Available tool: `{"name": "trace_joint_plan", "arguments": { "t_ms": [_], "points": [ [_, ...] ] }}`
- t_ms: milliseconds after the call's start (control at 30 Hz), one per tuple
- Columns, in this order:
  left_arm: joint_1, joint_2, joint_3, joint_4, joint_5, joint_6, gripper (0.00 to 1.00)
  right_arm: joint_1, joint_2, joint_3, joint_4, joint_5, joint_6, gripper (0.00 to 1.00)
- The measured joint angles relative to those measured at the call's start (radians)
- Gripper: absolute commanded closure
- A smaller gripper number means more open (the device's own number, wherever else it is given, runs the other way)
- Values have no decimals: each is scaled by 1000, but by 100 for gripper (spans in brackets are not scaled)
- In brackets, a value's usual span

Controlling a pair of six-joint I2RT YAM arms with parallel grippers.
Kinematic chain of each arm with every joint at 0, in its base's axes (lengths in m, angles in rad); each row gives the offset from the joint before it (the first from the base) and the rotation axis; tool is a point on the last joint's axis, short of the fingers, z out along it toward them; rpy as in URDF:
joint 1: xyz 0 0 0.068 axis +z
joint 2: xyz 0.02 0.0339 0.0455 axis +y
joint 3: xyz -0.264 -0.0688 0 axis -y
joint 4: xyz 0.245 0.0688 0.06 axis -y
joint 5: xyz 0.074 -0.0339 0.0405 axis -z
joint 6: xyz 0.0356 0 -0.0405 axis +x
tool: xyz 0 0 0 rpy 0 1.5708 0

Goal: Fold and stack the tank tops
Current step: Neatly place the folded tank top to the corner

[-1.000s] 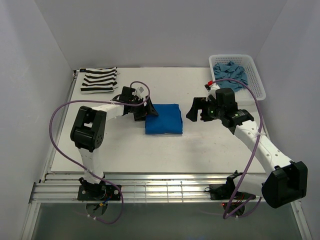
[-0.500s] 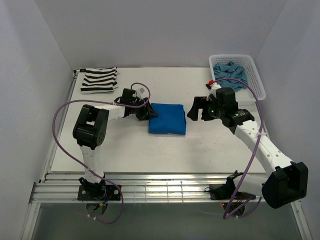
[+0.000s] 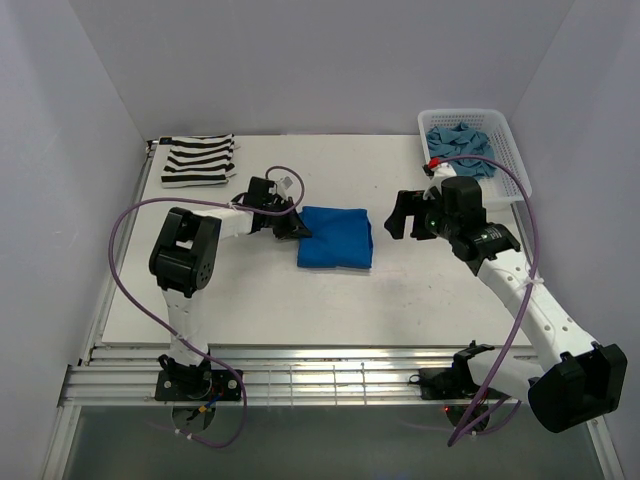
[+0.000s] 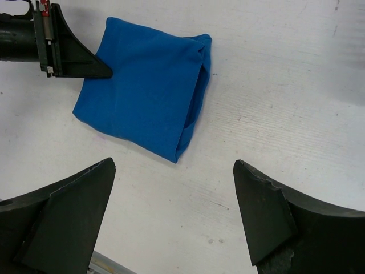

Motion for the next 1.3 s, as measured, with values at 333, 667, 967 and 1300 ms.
{"name": "trace_joint_plan", "arguments": {
  "t_ms": [333, 667, 967, 1300],
  "points": [
    [-32, -63, 56, -140, -311, 221, 100, -5, -8, -8, -3, 72, -35, 10],
    [22, -76, 174, -227, -630, 556, 100, -6, -8, -8, -2, 186, -74, 10],
    [160, -44, 369, -255, -620, 735, 100, -8, 22, -8, 1, 277, -99, 10],
    [255, 177, 684, -306, -586, 826, 100, -13, 118, -8, 5, 297, -102, 10]
  ]
}}
